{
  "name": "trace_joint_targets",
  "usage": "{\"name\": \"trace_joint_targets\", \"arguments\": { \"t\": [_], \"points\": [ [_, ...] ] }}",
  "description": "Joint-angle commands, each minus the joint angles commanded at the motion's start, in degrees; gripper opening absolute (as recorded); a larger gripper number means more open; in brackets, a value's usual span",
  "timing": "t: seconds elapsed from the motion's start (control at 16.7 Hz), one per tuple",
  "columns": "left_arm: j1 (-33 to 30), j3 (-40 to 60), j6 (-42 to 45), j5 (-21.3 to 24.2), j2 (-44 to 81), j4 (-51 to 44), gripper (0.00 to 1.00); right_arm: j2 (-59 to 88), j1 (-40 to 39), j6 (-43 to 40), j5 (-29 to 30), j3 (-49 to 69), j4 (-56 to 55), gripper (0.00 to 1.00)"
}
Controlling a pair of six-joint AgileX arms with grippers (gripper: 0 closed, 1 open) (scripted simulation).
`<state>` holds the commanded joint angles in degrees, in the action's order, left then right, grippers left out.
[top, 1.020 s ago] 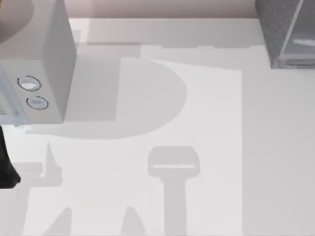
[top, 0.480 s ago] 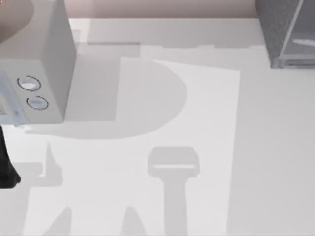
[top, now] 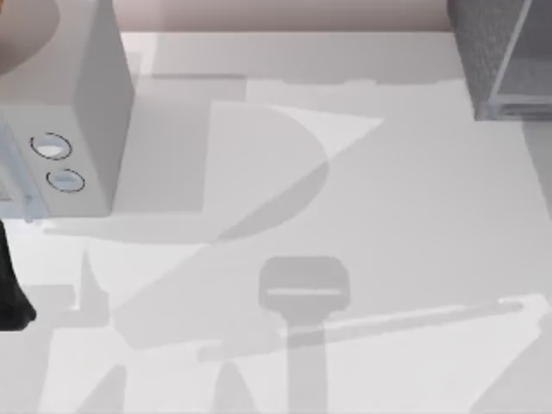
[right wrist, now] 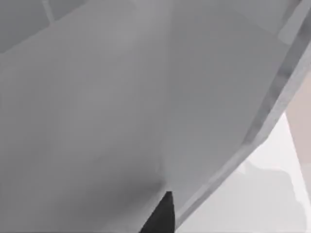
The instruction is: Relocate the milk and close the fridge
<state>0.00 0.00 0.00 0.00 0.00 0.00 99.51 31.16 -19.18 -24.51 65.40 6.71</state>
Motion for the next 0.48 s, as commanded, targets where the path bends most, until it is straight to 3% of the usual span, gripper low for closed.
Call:
{"name": "trace_joint_targets", "arguments": {
  "t": [0.48],
  "points": [
    [0.0,0.0,0.0,0.0,0.0,0.0,1.0,-5.68,-25.12,16.51,18.99,-8.85,-9.8,1.0]
  ]
}}
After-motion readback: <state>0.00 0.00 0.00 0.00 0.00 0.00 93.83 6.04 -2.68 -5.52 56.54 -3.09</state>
